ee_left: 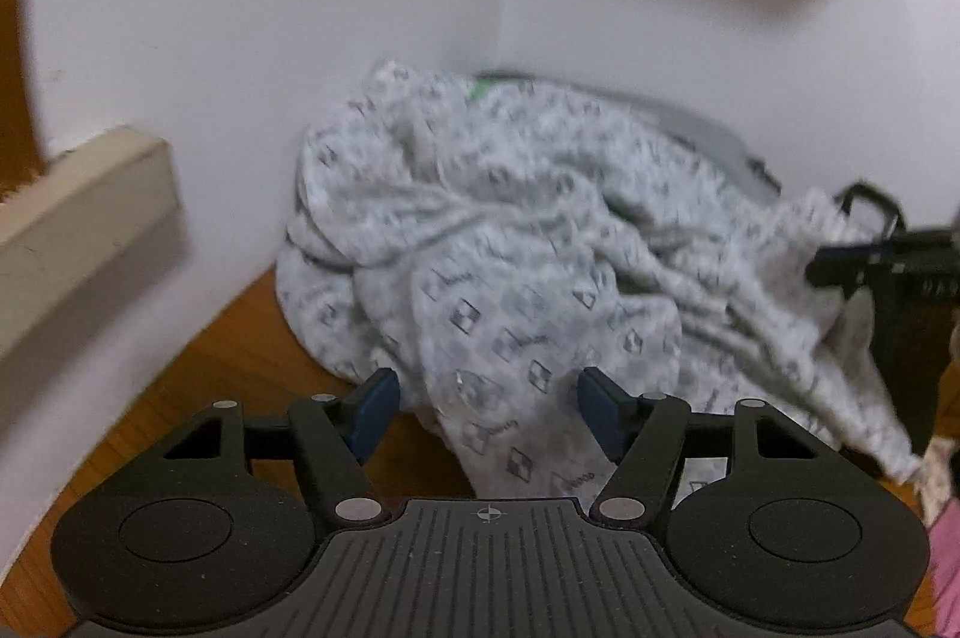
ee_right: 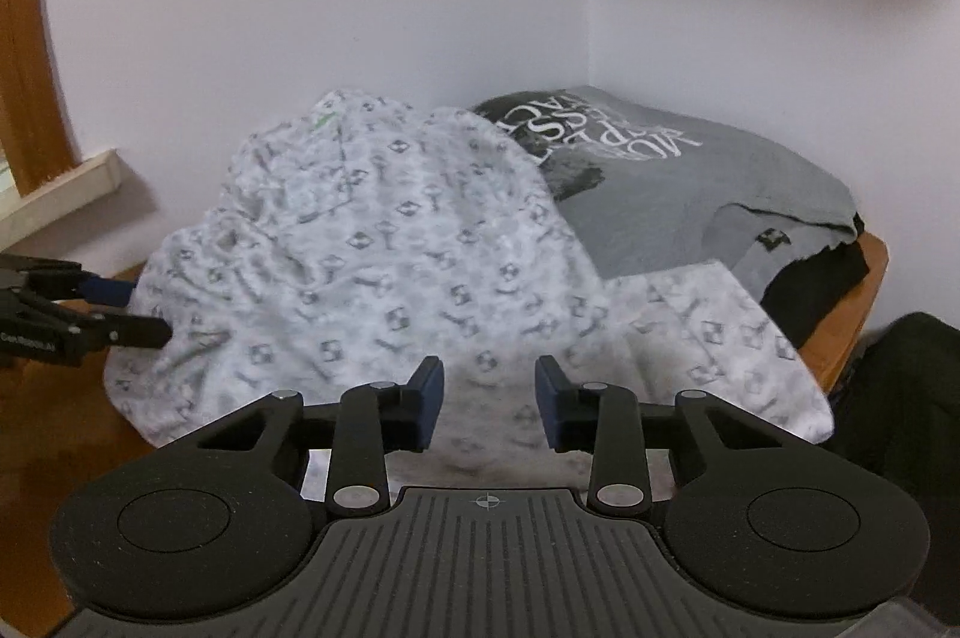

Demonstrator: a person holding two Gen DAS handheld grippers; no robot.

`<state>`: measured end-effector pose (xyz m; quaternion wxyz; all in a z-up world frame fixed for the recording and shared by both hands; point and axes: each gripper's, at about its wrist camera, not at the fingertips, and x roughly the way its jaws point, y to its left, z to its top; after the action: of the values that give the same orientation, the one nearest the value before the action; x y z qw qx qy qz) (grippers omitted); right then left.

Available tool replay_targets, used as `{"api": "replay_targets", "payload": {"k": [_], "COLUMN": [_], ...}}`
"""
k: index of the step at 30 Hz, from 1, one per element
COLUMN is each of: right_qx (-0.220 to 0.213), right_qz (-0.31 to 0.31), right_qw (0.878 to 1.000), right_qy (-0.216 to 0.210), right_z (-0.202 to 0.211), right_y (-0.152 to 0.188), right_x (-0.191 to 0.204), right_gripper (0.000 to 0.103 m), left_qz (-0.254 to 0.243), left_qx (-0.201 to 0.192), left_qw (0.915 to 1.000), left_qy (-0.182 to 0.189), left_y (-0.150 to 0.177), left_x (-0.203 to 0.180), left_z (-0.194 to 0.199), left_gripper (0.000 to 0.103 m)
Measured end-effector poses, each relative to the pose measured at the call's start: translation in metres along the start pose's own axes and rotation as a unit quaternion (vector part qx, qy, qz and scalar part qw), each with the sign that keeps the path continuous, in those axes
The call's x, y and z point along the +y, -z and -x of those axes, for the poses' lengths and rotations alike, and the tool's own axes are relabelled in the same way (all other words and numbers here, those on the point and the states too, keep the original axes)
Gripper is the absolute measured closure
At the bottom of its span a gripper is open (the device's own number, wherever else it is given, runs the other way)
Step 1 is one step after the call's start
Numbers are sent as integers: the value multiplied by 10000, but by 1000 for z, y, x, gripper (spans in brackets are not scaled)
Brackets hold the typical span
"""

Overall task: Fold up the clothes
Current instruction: 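Move both tools over the white shirt, opening both grippers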

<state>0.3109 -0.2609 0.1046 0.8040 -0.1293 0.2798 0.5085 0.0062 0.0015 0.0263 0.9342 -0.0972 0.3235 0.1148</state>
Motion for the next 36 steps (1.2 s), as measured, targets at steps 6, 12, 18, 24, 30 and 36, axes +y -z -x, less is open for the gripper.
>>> {"api": "replay_targets", "payload": {"k": [6, 12, 18, 24, 30, 36], "right_qx": [119, 154, 243, 282, 450, 445], "right_qz": [177, 317, 568, 672, 916, 900], "right_qw": [9987, 9963, 9946, 9906, 9859, 9832], "right_qy": [-455, -790, -832, -1161, -1326, -1526], "right_z": [2, 15, 4, -2, -17, -7], "right_y": [14, 27, 32, 30, 29, 23], "right_x": [-22, -33, -17, 1, 22, 20], "right_gripper": [68, 67, 66, 66, 61, 58], "left_qz": [235, 322, 363, 576, 769, 755], "left_qx": [-314, -747, -882, -851, -561, -731], "left_qw": [9986, 9925, 9833, 9725, 9704, 9655], "left_qy": [-354, -915, -1548, -2088, -2219, -2385], "left_y": [2, -1, 17, 52, 79, 76], "left_x": [-4, 11, 26, 40, 46, 34], "left_z": [25, 89, 161, 223, 244, 247], "left_gripper": [88, 88, 90, 90, 87, 63]}}
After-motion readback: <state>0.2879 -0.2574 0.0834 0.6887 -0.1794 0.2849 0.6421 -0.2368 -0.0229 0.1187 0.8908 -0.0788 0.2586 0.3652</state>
